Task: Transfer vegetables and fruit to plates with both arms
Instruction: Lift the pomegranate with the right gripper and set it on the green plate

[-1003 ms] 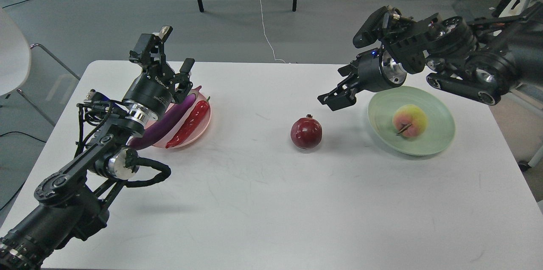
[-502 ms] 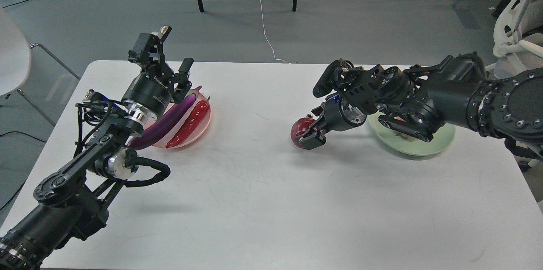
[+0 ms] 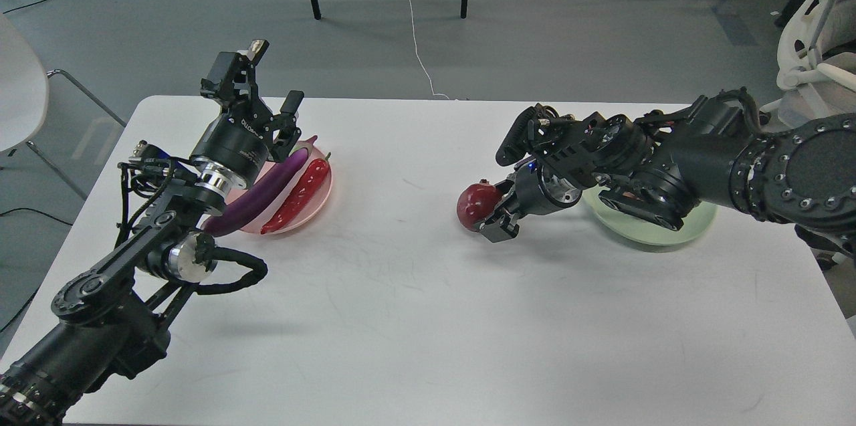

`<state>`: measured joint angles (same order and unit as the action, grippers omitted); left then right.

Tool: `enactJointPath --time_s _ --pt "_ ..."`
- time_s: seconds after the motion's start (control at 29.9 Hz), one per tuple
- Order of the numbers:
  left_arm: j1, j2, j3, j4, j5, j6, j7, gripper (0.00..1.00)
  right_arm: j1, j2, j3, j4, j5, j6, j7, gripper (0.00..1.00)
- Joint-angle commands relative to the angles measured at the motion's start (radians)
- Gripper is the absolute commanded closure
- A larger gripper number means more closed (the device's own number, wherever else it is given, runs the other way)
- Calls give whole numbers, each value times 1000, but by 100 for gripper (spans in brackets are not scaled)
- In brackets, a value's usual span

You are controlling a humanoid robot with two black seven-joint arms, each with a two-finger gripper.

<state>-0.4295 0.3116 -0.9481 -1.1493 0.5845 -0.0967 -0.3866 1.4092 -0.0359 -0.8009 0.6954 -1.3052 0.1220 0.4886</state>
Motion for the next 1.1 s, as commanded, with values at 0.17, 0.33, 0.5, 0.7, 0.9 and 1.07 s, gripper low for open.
enactJointPath --time_s 0.17,0.33,0.5,0.7,0.9,1.07 --pt "-2 3 -1 -1 0 0 0 1 126 -70 11 56 1 -1 0 56" --pt "-2 4 0 -3 0 0 -2 1 206 -186 19 58 1 -10 0 56" --pt "-2 9 0 -9 0 0 -2 1 211 -390 16 52 -6 -91 0 56" --pt "6 7 2 -24 0 0 -2 1 140 -585 17 50 -9 -100 0 55" --pt "9 6 8 -39 1 0 0 1 16 -619 29 18 -8 -140 0 54" --pt "9 4 8 -40 1 0 0 1 -110 -598 95 -83 -5 -168 0 52"
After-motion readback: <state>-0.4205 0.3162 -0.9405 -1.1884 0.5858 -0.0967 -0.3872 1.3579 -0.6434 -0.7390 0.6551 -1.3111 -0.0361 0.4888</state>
